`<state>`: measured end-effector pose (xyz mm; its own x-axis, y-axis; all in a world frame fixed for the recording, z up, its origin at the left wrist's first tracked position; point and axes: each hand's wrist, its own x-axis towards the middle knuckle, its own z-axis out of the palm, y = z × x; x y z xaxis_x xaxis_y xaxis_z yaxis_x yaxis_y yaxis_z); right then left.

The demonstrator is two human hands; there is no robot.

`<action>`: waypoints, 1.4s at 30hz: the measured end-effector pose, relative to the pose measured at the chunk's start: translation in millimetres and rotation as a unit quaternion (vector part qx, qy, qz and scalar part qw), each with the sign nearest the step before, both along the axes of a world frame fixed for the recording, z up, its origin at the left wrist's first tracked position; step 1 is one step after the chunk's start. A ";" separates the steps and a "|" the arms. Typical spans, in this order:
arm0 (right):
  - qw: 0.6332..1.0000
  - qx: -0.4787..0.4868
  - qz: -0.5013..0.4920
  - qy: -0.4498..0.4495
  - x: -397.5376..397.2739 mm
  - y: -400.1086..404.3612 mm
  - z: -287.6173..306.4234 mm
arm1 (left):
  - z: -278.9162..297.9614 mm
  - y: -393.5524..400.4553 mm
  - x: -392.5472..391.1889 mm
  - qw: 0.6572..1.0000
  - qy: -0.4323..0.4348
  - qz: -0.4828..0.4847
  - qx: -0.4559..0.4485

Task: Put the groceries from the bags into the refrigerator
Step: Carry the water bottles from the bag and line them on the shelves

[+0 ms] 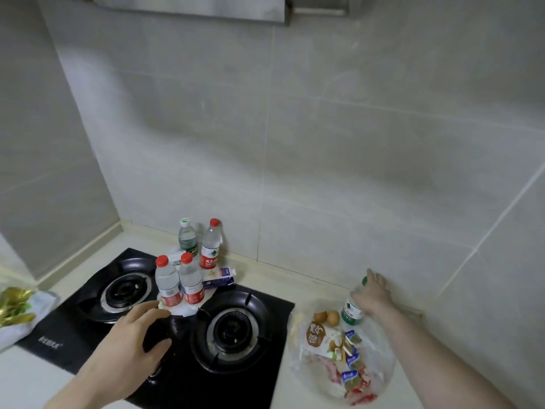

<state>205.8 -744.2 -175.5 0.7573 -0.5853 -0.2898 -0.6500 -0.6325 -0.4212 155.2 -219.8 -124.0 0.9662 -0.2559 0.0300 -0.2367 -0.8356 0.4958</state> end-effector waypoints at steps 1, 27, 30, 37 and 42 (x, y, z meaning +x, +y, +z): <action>1.000 0.001 0.004 0.001 6.5 -3.8 -5.8 | -1.4 0.6 0.6 1.000 0.003 0.003 -0.002; 0.947 0.072 0.068 -0.307 -90.0 171.0 94.4 | -19.2 15.0 157.8 0.996 0.052 0.069 -0.009; 0.956 0.075 0.082 -0.270 -97.9 204.1 83.8 | -33.5 17.5 190.7 0.993 0.090 0.070 -0.001; 0.974 0.048 0.061 -0.214 -109.6 273.1 71.4 | -70.3 33.2 229.2 0.994 0.094 0.035 -0.035; 0.976 0.025 0.035 -0.216 -113.9 304.2 68.7 | -80.2 46.7 236.2 0.994 0.096 0.009 -0.044</action>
<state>91.9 -440.0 -106.8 0.8525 -0.5213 0.0380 -0.3618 -0.6411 -0.6768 391.4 -173.1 -204.1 0.9607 -0.2437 -0.1331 -0.1172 -0.7904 0.6013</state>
